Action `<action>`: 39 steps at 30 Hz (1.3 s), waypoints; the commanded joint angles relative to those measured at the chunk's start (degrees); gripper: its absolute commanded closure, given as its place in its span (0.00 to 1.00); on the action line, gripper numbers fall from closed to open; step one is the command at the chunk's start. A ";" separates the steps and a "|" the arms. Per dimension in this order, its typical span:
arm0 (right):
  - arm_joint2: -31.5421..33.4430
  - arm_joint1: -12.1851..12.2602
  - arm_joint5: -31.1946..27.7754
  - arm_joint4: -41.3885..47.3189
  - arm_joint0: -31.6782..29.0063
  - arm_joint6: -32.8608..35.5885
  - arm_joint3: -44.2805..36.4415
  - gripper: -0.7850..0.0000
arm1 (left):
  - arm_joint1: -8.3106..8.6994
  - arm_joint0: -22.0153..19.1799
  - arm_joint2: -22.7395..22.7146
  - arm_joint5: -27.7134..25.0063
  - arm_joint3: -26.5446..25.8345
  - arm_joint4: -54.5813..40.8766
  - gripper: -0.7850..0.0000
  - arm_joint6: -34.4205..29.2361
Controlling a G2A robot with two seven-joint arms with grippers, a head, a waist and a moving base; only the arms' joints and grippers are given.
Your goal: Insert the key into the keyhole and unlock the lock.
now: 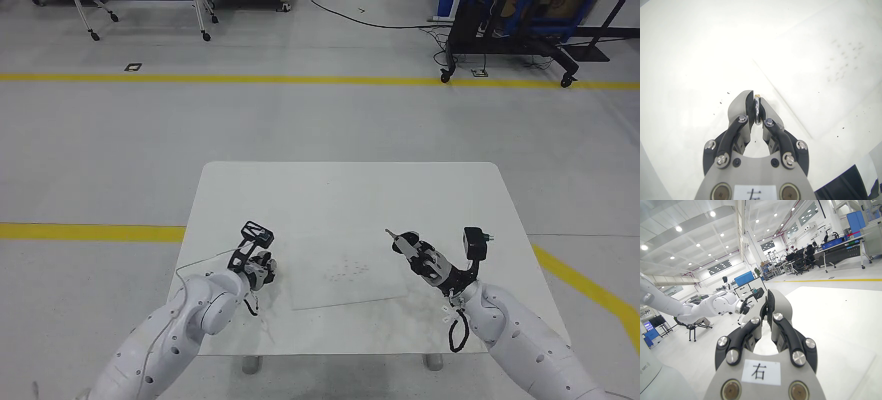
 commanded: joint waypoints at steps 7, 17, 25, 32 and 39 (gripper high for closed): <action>0.00 0.00 0.00 0.00 0.00 0.00 0.00 1.00 | -0.21 1.06 -0.81 -0.82 -0.68 0.70 0.41 -0.85; 0.00 0.00 0.00 0.00 0.00 0.00 0.00 1.00 | -0.54 1.91 -1.63 -1.20 -1.39 2.15 1.00 -1.48; 0.00 0.00 0.00 0.00 0.00 0.00 0.00 1.00 | -0.96 2.30 -2.05 1.56 -1.73 4.09 1.00 -3.82; 0.00 0.00 0.00 0.00 0.00 0.00 0.00 1.00 | -1.46 1.92 -1.98 0.89 -2.25 4.57 1.00 -4.23; 0.00 0.00 0.00 0.00 0.00 0.00 0.00 1.00 | -1.74 1.61 -2.34 -1.81 -3.18 6.82 1.00 -0.97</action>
